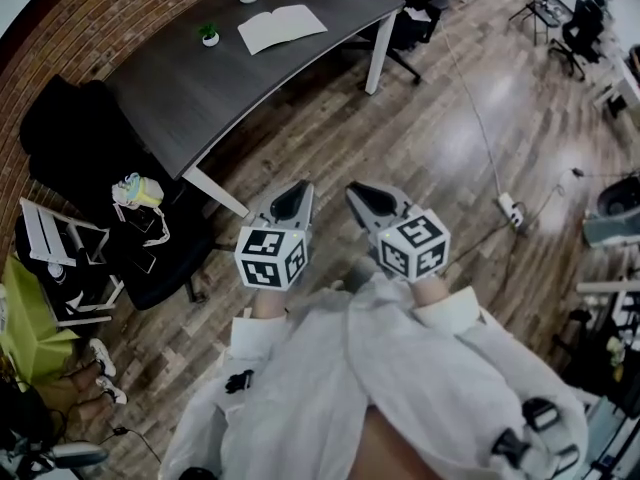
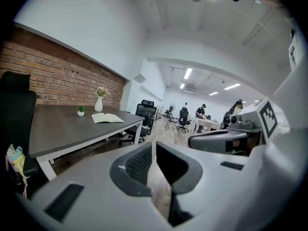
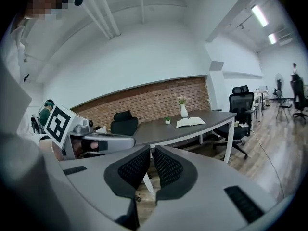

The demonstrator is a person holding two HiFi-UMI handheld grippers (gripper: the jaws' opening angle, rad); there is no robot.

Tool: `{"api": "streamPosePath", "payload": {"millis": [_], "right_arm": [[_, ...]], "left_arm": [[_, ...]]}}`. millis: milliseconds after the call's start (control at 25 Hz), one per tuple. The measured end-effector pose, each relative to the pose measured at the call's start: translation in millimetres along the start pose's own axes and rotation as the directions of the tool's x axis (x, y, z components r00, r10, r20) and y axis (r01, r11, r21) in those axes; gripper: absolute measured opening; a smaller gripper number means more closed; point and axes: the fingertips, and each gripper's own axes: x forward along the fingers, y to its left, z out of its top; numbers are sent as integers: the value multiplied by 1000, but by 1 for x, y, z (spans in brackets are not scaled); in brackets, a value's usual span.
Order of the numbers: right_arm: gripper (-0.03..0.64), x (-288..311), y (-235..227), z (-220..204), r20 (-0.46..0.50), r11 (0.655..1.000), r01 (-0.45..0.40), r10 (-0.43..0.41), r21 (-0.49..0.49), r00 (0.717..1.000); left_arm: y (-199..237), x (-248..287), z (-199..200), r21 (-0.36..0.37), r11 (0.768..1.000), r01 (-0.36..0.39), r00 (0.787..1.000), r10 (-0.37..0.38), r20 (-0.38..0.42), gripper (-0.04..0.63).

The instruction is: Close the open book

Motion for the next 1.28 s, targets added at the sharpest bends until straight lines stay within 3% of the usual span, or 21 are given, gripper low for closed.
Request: {"api": "streamPosePath", "payload": {"millis": [200, 320, 400, 520, 800, 1280], "right_arm": [[8, 8, -17, -1, -16, 999, 42, -41, 1, 999], [14, 13, -31, 3, -13, 998, 58, -58, 11, 998], [72, 20, -38, 3, -22, 998, 57, -57, 14, 998], [78, 35, -56, 5, -29, 999, 51, -51, 7, 998], [104, 85, -107, 31, -41, 999, 32, -32, -11, 999], [103, 163, -223, 84, -46, 1000, -1, 1, -4, 999]], "left_arm": [[8, 13, -10, -10, 1000, -11, 999, 10, -49, 77], [12, 21, -16, -30, 999, -23, 998, 21, -66, 78], [17, 28, -20, -42, 999, -33, 996, 29, -79, 80], [30, 43, -18, -49, 998, -49, 995, 45, -88, 80], [72, 97, 8, -65, 993, -95, 992, 89, -93, 80], [120, 217, 70, -29, 992, -120, 989, 116, -91, 80]]}}
